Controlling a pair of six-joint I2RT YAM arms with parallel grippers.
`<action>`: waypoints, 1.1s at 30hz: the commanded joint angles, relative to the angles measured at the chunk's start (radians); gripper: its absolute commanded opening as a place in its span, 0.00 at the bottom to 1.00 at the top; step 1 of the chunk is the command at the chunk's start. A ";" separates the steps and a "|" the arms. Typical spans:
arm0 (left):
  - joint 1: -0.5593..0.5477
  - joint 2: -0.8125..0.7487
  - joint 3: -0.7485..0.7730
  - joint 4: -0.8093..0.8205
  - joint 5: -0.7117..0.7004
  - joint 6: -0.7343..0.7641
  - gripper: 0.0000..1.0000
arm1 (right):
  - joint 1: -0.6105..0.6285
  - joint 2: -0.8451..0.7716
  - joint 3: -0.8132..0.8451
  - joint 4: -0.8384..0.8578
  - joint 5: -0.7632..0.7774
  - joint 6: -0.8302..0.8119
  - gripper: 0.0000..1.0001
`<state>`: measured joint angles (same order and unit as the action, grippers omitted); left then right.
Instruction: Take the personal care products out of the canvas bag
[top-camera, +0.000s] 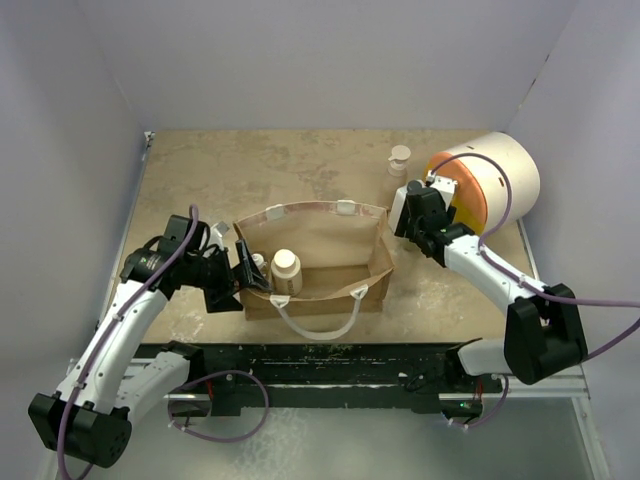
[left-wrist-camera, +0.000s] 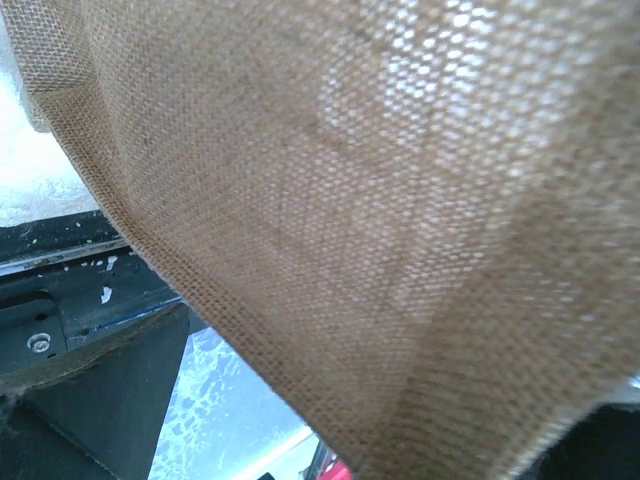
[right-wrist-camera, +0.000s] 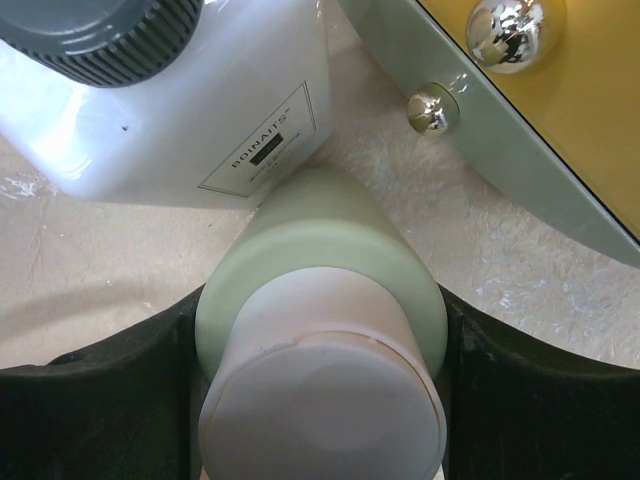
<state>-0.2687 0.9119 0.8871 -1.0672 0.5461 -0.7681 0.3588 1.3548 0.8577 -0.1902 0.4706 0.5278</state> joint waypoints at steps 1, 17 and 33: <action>0.002 -0.043 0.057 -0.020 -0.021 0.011 0.99 | -0.001 -0.044 0.039 0.057 0.027 -0.027 0.67; 0.002 -0.138 -0.034 -0.039 0.046 0.046 0.99 | -0.002 -0.371 0.093 -0.324 -0.255 -0.023 0.93; 0.002 -0.261 -0.180 0.012 0.097 -0.050 0.99 | 0.222 -0.346 0.458 -0.333 -0.741 0.046 0.91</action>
<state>-0.2687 0.6514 0.7193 -1.0737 0.6289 -0.7956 0.4347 0.9573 1.2148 -0.5476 -0.2184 0.5301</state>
